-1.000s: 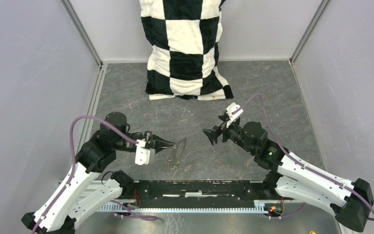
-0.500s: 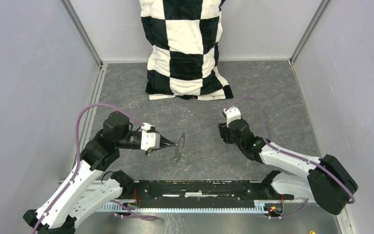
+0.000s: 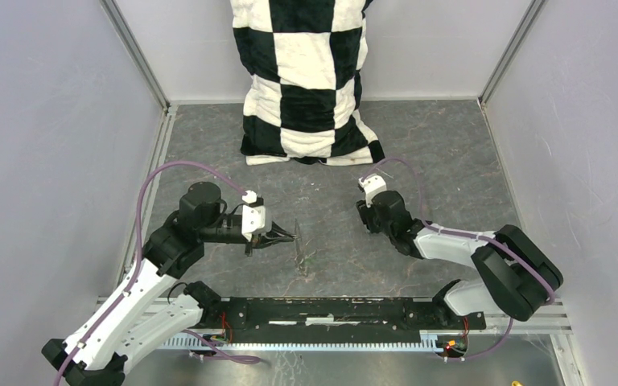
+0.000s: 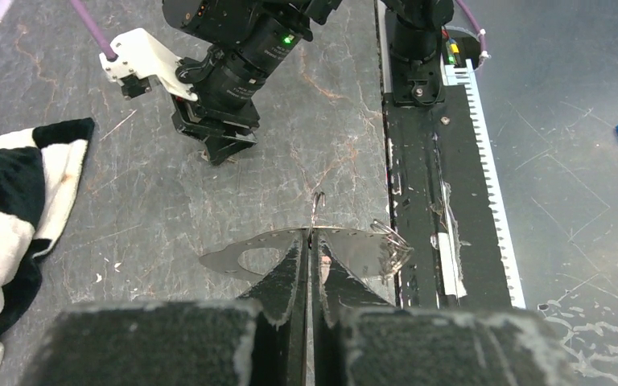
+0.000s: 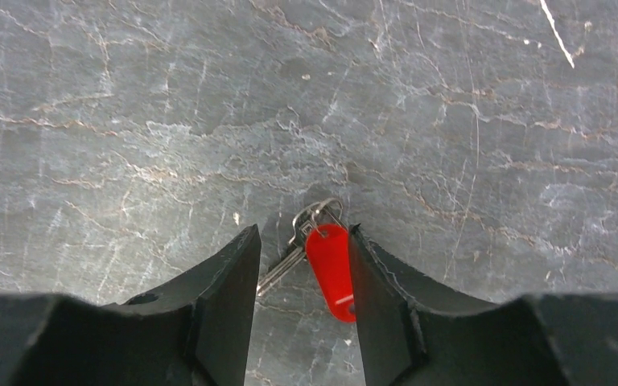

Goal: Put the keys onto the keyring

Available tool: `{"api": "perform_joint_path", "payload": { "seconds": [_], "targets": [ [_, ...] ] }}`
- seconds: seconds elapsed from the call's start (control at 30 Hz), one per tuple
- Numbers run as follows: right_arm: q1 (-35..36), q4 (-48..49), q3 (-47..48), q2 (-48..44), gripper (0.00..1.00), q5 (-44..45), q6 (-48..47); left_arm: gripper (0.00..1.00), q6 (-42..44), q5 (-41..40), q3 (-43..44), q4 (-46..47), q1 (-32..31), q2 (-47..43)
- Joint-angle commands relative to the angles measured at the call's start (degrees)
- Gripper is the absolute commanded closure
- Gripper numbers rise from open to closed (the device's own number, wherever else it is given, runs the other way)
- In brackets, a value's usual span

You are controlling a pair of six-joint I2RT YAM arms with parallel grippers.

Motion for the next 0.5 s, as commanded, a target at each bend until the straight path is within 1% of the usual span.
{"api": "perform_joint_path", "payload": {
  "seconds": [0.0, 0.23, 0.47],
  "targets": [
    [-0.4, 3.9, 3.0, 1.4, 0.51, -1.0, -1.9, 0.98, -3.3, -0.6, 0.1, 4.4, -0.1, -0.9],
    [-0.9, 4.5, 2.9, 2.4, 0.66, 0.1, -2.5, 0.98, -3.2, -0.7, 0.1, 4.4, -0.1, -1.4],
    [-1.1, 3.8, 3.6, 3.9, 0.68, -0.4, -3.1, 0.98, -2.1, -0.6, 0.4, 4.4, -0.1, -1.5]
  ]
}}
